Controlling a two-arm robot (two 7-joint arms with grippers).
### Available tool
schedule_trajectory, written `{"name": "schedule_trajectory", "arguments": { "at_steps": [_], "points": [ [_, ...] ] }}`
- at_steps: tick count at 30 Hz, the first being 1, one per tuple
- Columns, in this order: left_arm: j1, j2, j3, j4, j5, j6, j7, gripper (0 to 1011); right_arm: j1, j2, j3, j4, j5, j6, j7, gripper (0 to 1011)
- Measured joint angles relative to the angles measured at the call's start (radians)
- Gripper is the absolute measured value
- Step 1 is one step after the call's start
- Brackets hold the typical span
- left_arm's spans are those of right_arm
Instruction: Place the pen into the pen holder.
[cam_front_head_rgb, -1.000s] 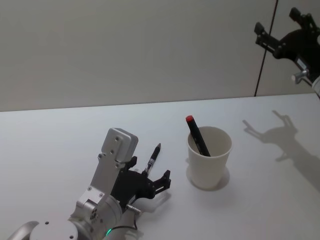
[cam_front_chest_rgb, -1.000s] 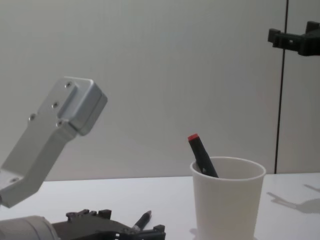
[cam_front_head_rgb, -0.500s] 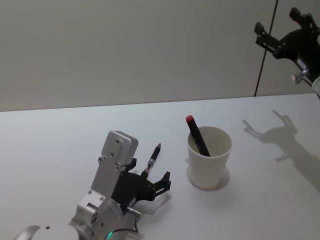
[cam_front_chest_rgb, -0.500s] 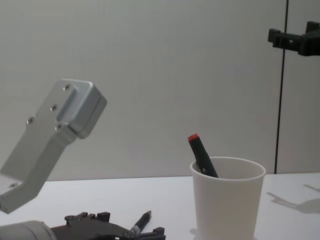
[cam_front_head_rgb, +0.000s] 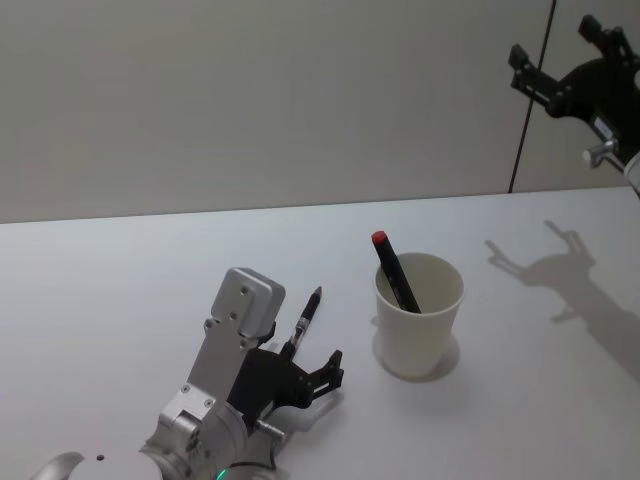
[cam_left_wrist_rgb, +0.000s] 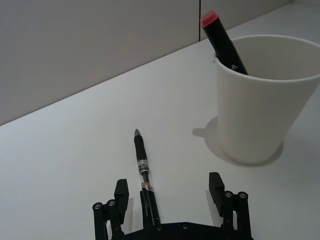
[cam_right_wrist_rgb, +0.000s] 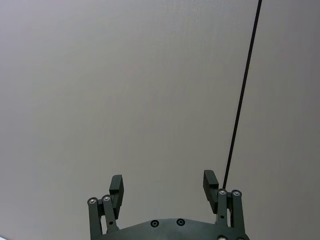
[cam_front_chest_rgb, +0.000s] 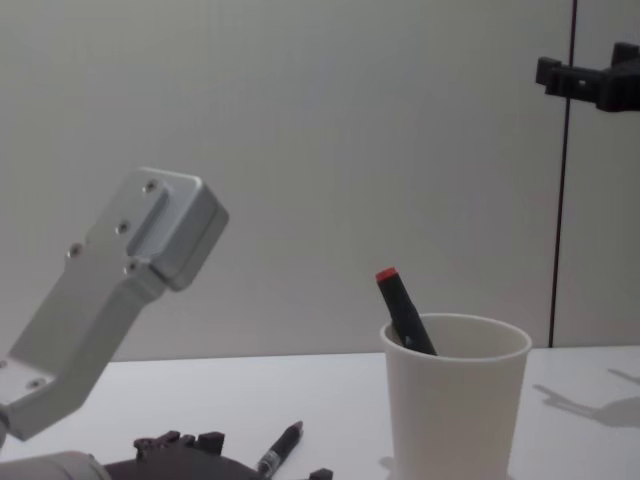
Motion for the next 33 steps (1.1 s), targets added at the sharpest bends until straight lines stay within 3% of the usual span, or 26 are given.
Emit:
{"name": "schedule_trajectory", "arguments": {
  "at_steps": [15,33],
  "points": [
    [-0.003,0.003,-0.002,0.004,0.04,0.021,-0.037,1001,0.0,0.0,0.0,0.0,0.0,0.0,0.0,1001],
    [0.006,-0.002,-0.015,0.002,0.036,0.037,-0.019,1001,0.0,0.0,0.0,0.0,0.0,0.0,0.0,1001]
  ]
}}
